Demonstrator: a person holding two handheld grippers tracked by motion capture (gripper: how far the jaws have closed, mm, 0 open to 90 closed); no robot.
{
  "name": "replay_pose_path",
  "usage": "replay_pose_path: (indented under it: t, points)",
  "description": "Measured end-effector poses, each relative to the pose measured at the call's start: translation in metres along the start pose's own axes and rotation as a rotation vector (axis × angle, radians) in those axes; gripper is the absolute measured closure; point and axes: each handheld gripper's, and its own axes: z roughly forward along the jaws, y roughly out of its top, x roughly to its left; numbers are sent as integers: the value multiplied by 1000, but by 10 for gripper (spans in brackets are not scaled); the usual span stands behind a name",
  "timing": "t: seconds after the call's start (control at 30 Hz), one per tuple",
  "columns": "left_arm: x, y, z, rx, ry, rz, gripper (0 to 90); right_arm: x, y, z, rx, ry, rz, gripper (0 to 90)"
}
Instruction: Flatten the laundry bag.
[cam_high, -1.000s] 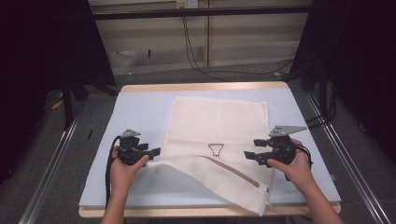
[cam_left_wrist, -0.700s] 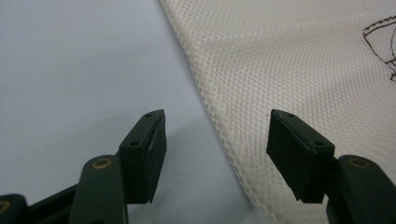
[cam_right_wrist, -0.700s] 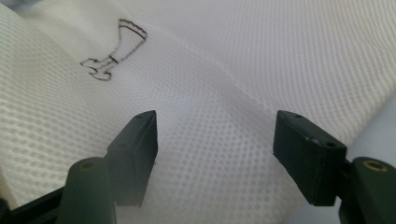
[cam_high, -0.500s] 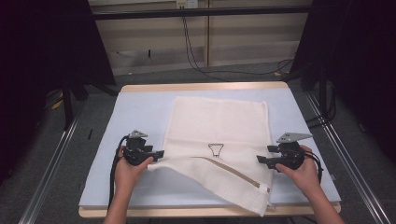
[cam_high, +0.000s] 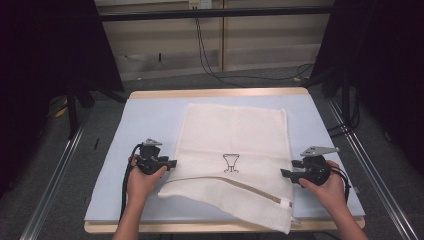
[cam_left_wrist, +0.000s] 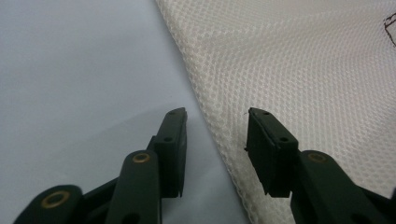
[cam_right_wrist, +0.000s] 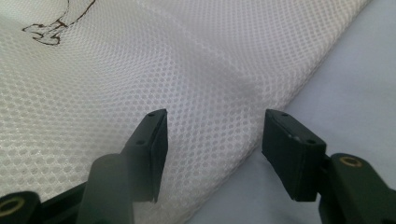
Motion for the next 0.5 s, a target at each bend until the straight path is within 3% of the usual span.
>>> replay_pose_path:
  t: [0.07, 0.1, 0.27, 0.47, 0.5]
  points:
    - [-2, 1, 2, -9, 6, -15, 603, -1, -1, 0, 2, 4, 7, 434]
    - [-3, 1, 3, -2, -12, -12, 666, -2, -1, -1, 8, 6, 14, 466]
    - [-5, 3, 4, 18, -28, -10, 779, -2, -2, -2, 31, 11, 28, 530]
    - [-3, 4, 4, 17, -43, -21, 871, -3, -4, -3, 40, -12, 44, 742]
    - [-3, 4, 4, 18, -44, -19, 871, -3, -4, -3, 40, -12, 44, 742]
